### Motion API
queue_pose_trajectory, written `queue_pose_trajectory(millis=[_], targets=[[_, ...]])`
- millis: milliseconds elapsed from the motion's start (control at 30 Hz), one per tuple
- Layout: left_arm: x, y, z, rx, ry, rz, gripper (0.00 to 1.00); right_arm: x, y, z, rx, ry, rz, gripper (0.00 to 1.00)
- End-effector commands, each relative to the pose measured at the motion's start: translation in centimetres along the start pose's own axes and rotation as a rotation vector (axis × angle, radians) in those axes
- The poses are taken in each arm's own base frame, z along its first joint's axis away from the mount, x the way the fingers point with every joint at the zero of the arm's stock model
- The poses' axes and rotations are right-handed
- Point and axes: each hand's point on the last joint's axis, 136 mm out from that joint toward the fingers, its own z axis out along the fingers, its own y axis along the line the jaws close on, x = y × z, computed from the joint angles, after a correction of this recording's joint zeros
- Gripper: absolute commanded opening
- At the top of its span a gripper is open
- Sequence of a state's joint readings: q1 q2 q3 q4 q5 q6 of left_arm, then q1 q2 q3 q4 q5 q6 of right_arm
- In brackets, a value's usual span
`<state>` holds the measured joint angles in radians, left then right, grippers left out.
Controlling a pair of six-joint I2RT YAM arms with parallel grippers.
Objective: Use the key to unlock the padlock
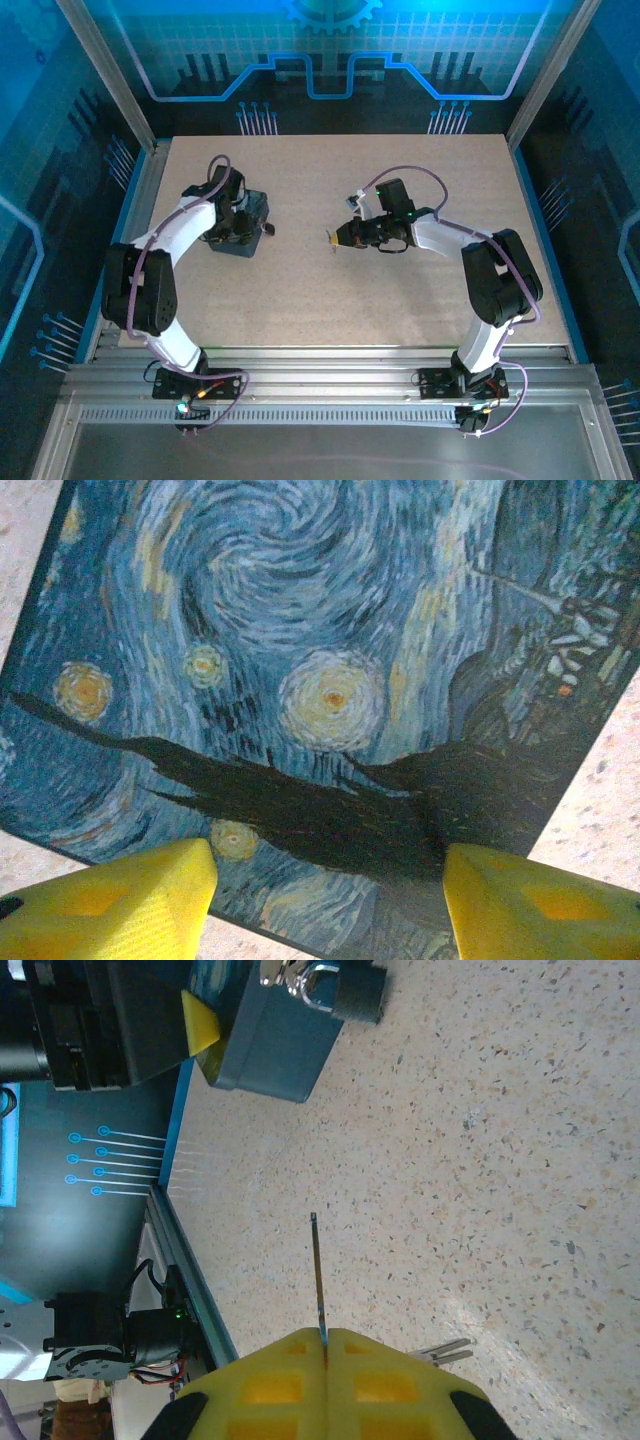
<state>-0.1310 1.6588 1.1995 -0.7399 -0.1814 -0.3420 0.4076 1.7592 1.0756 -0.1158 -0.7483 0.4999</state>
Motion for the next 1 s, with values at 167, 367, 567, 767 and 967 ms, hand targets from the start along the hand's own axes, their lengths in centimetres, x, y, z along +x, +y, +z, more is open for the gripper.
queue_pose_trajectory(millis=[167, 367, 567, 767, 967], targets=[[2.5, 2.9, -1.9, -0.086, 0.071, -0.065, 0.65, -0.2, 1.6, 0.1, -0.031, 0.013, -0.028, 0.0], [0.9, -0.3, -5.3, -0.053, -0.008, -0.088, 0.65, 0.0, 1.3, 0.1, -0.026, 0.01, -0.031, 0.0], [2.2, -5.6, -6.3, -0.02, -0.065, -0.298, 0.69, -0.2, 1.1, -0.6, -0.024, -0.007, -0.033, 0.0], [3.9, -9.3, -4.0, -0.048, -0.056, -0.552, 0.72, -0.3, 1.1, -2.1, -0.02, -0.035, -0.046, 0.0], [4.7, -9.0, 0.4, -0.142, -0.027, -0.613, 0.73, 0.3, 1.2, -3.6, -0.016, -0.06, -0.058, 0.0]])
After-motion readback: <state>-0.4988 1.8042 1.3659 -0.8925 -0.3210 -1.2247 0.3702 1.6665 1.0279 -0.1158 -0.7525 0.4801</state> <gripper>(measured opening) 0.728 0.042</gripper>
